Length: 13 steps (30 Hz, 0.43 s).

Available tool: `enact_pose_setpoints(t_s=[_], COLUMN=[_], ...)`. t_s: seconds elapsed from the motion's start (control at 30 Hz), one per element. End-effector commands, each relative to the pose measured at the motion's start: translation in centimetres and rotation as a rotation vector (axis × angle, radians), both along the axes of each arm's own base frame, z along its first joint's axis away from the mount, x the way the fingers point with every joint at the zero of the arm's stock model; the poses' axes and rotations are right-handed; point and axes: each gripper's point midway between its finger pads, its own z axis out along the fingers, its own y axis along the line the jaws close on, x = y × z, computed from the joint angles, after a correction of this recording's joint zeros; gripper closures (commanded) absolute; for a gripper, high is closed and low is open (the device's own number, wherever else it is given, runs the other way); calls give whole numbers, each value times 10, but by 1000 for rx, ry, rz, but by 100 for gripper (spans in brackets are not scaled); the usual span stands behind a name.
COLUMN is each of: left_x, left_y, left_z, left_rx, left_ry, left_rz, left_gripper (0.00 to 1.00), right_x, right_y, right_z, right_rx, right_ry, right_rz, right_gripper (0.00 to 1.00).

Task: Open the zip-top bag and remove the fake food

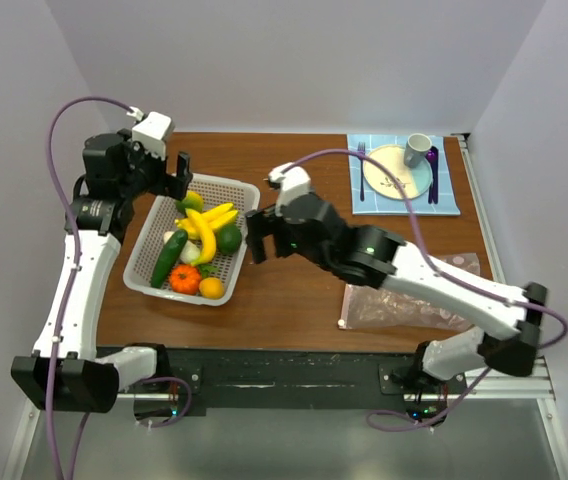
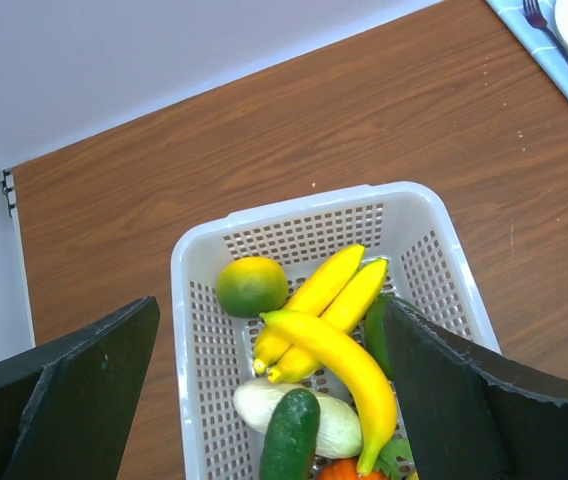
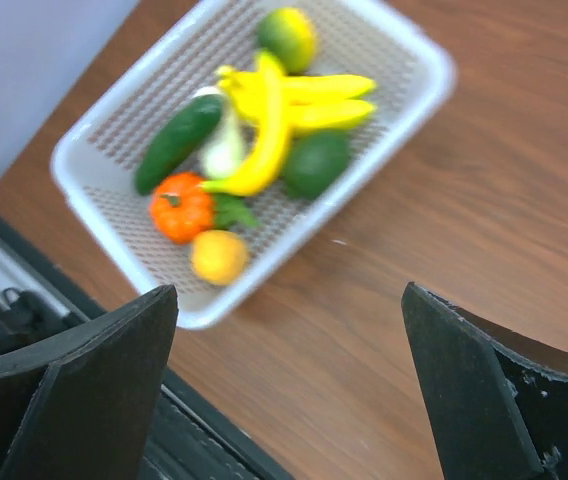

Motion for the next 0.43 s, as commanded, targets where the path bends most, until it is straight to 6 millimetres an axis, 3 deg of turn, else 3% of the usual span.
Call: enact_pose_setpoints(t_s=[0.0,0.03,0.07,0.1,0.23,0.4], left_x=[-13,-14,-16,-15,-13,-11], left_y=[1,3,4,6,19,29], left_z=[-9,-13,-28,-32,-52,-51], left_rx=[-50,-49,-52,-56,-42,-15], left_ry=[-3,-4,24,23,94,104], left_rz=[22,38,48,63,149,200], left_gripper=[0,0,0,0,0,0], right_x=[-6,-7,-9,-12,-17,-20], right_y=[-80,-89,-96,-105,-128,-143], right_z=[-14,-15,-21,-12,-13,-7], right_rx=[-138,-142,-153,-116,-124,-117], right_ry=[-28,-30,-29,-39,-40,-60], right_rz=[-169,-186,-195,-213,-255,-278], right_gripper=[1,1,1,1,1,1])
